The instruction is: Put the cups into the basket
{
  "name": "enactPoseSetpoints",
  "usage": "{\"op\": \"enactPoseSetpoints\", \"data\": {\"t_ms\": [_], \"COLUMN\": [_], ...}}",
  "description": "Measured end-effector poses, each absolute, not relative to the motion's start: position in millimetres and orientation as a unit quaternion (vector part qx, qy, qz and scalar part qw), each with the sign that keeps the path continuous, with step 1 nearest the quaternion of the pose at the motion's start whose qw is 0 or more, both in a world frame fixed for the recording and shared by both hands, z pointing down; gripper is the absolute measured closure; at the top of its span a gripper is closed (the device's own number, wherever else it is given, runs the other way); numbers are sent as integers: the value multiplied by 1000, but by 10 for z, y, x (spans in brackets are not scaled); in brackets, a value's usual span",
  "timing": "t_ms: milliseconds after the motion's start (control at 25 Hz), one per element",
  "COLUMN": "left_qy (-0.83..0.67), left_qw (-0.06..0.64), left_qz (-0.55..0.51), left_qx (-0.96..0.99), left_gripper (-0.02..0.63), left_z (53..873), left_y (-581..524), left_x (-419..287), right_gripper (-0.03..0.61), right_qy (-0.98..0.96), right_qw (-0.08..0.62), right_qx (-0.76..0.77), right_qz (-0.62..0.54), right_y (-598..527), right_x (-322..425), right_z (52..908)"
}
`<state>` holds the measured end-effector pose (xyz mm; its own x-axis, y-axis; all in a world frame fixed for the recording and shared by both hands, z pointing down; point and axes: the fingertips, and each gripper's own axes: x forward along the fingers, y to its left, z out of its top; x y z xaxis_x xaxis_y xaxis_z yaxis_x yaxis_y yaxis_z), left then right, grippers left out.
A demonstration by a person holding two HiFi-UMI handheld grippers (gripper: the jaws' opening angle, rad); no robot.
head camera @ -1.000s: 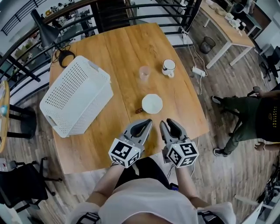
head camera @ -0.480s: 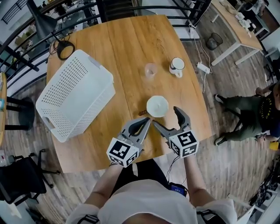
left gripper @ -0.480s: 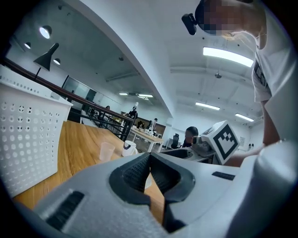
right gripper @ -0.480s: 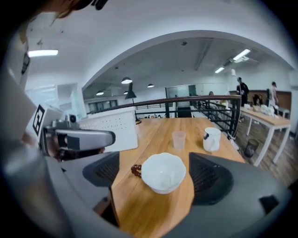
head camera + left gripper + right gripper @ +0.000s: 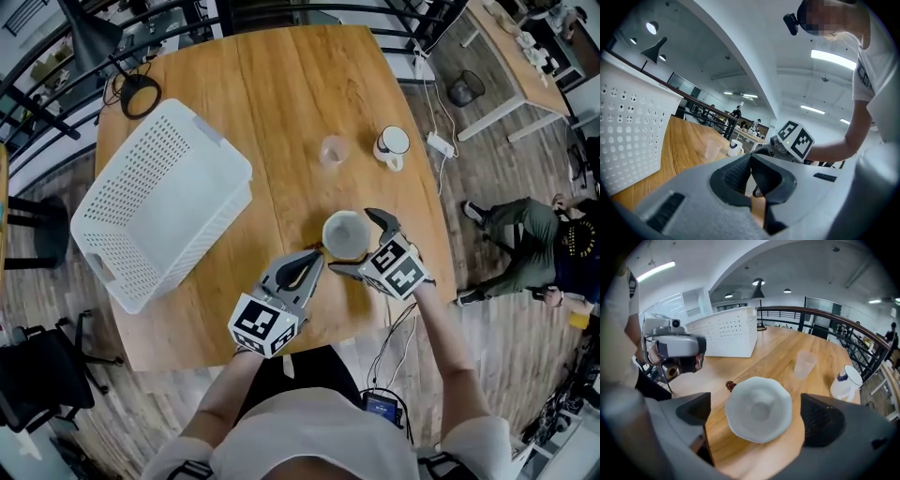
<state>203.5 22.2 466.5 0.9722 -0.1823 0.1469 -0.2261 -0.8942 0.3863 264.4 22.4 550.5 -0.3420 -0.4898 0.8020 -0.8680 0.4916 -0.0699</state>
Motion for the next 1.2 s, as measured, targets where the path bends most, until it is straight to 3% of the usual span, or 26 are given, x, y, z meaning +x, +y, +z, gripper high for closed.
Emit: {"op": "enactPoseSetpoints", "data": {"t_ms": [520, 1200], "left_qy": [-109, -109], "left_qw": [229, 236], "left_qz": [44, 41], "left_qx": [966, 965], "left_gripper": [604, 604], "left_z": [4716, 4742], "left_y": [127, 120], "left_x": [2011, 1963], "right_gripper": [17, 17], "right_qy": [-761, -768], "right_qw": [490, 493], "right_qx": [343, 339], "right_qz": [251, 230], "right_y": [113, 84], "right_x": [2591, 2545], "right_z": [5795, 5899]}}
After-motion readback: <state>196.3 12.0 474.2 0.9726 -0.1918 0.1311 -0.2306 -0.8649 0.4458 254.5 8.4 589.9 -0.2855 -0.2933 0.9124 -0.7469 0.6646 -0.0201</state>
